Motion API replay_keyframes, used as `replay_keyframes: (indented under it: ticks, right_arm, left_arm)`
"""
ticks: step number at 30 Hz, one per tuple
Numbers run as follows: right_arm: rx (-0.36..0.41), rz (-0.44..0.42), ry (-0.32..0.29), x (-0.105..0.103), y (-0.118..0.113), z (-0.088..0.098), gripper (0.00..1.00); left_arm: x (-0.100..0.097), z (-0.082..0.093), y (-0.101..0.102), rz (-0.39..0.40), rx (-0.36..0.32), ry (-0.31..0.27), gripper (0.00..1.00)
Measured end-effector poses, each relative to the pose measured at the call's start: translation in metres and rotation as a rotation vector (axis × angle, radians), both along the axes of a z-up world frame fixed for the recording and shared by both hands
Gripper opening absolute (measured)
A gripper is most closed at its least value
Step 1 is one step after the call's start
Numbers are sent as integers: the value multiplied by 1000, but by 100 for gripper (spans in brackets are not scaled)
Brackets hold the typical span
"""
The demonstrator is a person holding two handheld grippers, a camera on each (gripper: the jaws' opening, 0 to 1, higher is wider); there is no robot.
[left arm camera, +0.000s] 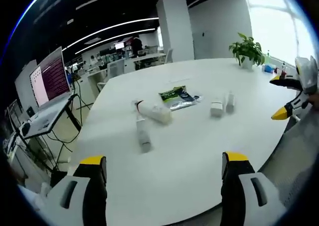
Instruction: Arrange the skincare products in the storage area until every visible bottle or jar stands upright without overlapping.
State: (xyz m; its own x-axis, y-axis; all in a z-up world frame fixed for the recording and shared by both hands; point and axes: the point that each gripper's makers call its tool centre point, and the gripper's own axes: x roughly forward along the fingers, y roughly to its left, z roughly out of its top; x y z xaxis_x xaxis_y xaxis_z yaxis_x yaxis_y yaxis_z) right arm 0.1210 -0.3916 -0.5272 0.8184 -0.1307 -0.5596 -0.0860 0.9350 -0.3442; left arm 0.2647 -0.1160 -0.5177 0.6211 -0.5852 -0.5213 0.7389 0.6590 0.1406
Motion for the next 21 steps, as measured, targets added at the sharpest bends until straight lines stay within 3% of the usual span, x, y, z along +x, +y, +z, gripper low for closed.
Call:
replay_keyframes:
  ticks: [3, 21]
  right_arm:
    - [11, 1, 17, 0, 1, -4, 95]
    - [19, 12, 39, -3, 5, -10, 91]
  left_arm:
    - [-1, -2, 1, -15, 43, -22, 94]
    - [-2, -1, 4, -5, 39, -23, 91]
